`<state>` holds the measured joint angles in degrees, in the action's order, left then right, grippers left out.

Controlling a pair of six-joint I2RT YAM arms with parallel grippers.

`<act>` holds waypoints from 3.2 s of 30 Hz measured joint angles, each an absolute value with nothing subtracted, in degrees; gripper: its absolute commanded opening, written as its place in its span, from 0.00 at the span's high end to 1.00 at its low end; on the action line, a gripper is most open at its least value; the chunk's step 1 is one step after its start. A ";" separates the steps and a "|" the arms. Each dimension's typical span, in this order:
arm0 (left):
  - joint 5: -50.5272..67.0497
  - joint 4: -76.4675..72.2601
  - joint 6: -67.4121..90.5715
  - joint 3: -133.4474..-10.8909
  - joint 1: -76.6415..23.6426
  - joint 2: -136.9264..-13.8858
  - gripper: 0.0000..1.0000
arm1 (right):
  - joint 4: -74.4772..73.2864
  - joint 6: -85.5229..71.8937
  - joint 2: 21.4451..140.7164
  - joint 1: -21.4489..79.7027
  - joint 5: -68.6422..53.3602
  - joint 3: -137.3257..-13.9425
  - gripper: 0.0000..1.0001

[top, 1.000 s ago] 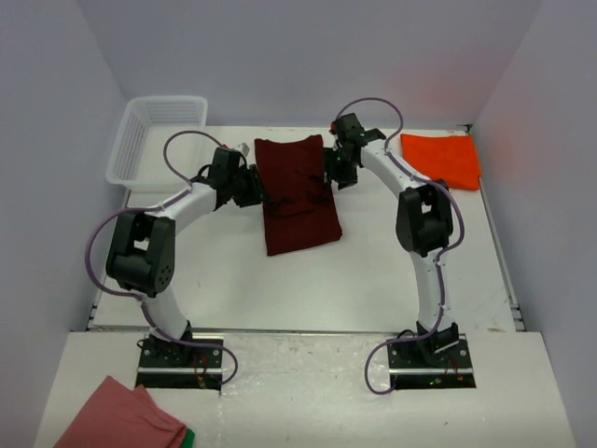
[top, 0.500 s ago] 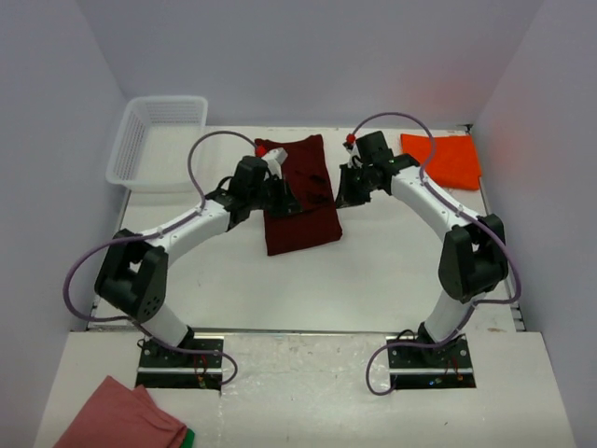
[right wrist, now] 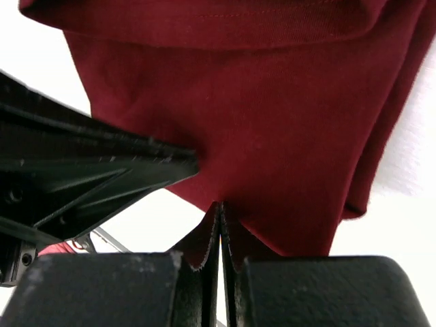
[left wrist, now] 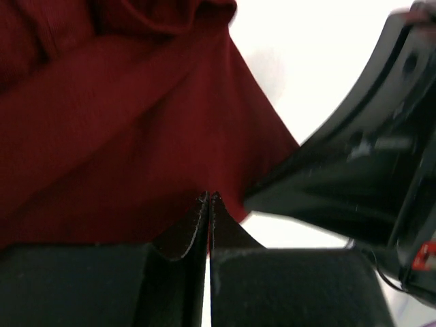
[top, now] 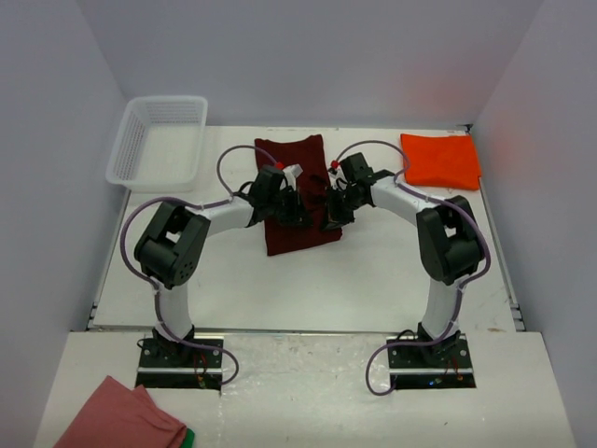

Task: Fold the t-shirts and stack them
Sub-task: Fold the folded rectangular tshirt in 1/3 of the way, then grab one side of the 2/3 rectangular tshirt with both arms

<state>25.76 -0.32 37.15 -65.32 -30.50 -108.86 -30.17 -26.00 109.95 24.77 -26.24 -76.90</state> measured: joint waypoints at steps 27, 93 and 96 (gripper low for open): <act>29.04 5.04 34.13 -92.95 -20.58 -131.22 1.00 | -28.64 -27.97 116.27 25.98 -26.44 -76.90 1.00; 31.31 7.79 27.77 -94.67 -8.84 -132.88 1.00 | -46.00 -32.71 127.48 19.29 -19.40 -96.38 1.00; 31.46 5.56 28.36 -91.72 -9.02 -131.52 1.00 | -45.39 -32.80 126.26 19.35 -19.46 -94.32 1.00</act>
<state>31.46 5.56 28.36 -91.72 -9.02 -131.52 -45.39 -32.80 126.26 19.35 -19.46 -94.32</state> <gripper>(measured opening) 0.002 0.003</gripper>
